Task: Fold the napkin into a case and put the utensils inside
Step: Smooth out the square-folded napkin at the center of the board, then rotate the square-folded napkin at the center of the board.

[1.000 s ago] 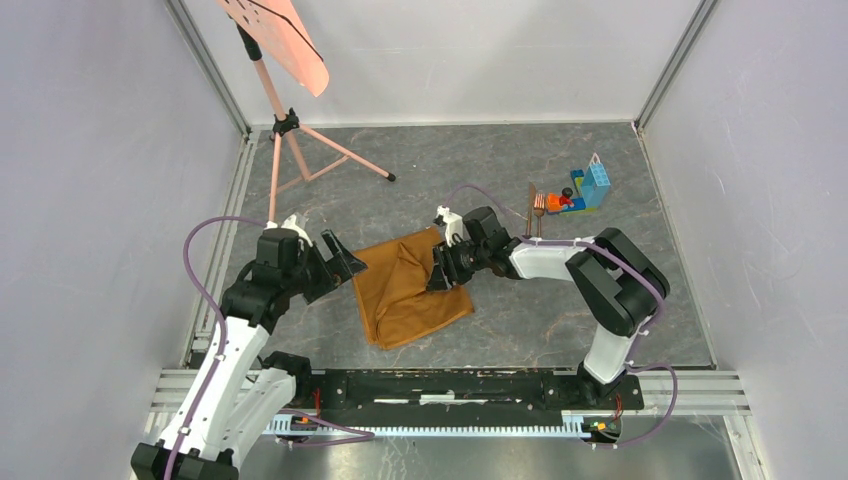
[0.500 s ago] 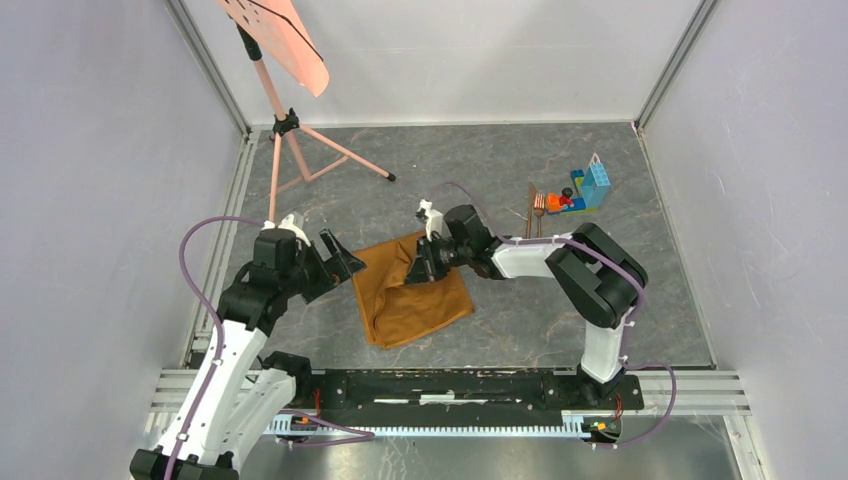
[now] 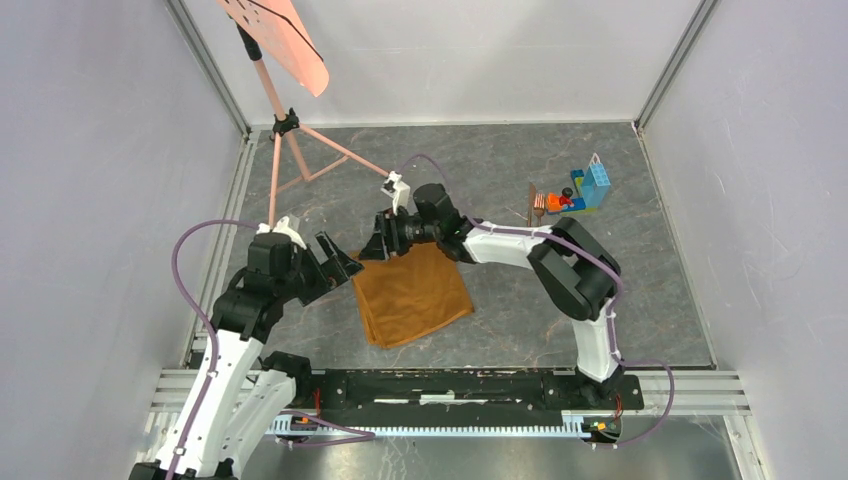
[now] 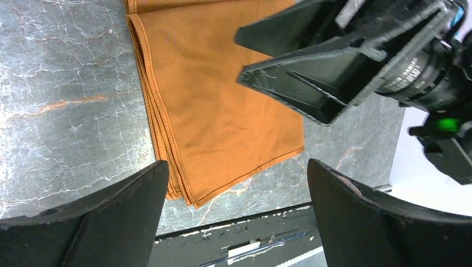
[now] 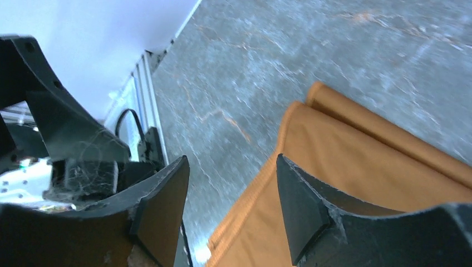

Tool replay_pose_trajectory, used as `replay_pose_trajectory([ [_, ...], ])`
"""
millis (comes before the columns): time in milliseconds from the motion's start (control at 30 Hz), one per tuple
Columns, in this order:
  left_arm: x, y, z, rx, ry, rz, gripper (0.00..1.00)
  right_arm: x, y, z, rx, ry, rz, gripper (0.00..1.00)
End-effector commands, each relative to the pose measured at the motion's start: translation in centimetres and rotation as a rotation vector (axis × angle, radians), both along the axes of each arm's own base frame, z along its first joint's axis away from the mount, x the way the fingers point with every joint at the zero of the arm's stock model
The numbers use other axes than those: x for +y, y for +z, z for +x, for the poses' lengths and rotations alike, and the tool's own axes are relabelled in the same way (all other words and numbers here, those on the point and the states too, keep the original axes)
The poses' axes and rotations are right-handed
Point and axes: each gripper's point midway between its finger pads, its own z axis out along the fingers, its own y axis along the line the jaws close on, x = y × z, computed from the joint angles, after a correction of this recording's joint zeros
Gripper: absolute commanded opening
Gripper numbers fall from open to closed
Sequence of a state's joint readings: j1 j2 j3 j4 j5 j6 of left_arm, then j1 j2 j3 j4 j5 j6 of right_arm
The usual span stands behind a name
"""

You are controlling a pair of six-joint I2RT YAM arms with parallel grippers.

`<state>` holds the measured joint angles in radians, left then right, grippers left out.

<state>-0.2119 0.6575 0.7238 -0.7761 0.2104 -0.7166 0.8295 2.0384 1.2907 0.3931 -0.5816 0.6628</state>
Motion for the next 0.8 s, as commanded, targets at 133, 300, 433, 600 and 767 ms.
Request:
replay_pose_trajectory([
  [133, -1.7, 1.1, 1.6, -0.019, -0.106, -0.02, 1.0, -9.6, -2.2, -2.7, -0.11, -0.015, -0.23, 0.57],
  [300, -3.6, -0.1, 3.4, 0.045, -0.211, -0.048, 0.98, -15.0, -5.8, -6.5, -0.095, -0.028, -0.363, 0.38],
  [433, -4.8, -0.4, 5.0, 0.034, -0.249, -0.078, 0.98, -18.2, -8.9, -7.9, -0.078, -0.071, -0.456, 0.27],
  [600, -5.4, -0.8, 5.8, 0.05, -0.279, -0.079, 0.98, -21.4, -11.2, -7.2, -0.126, -0.17, -0.576, 0.22],
  [767, -5.4, -1.1, 5.6, 0.052, -0.29, -0.073, 0.98, -28.9, -12.9, -1.9, -0.202, -0.428, -0.904, 0.12],
])
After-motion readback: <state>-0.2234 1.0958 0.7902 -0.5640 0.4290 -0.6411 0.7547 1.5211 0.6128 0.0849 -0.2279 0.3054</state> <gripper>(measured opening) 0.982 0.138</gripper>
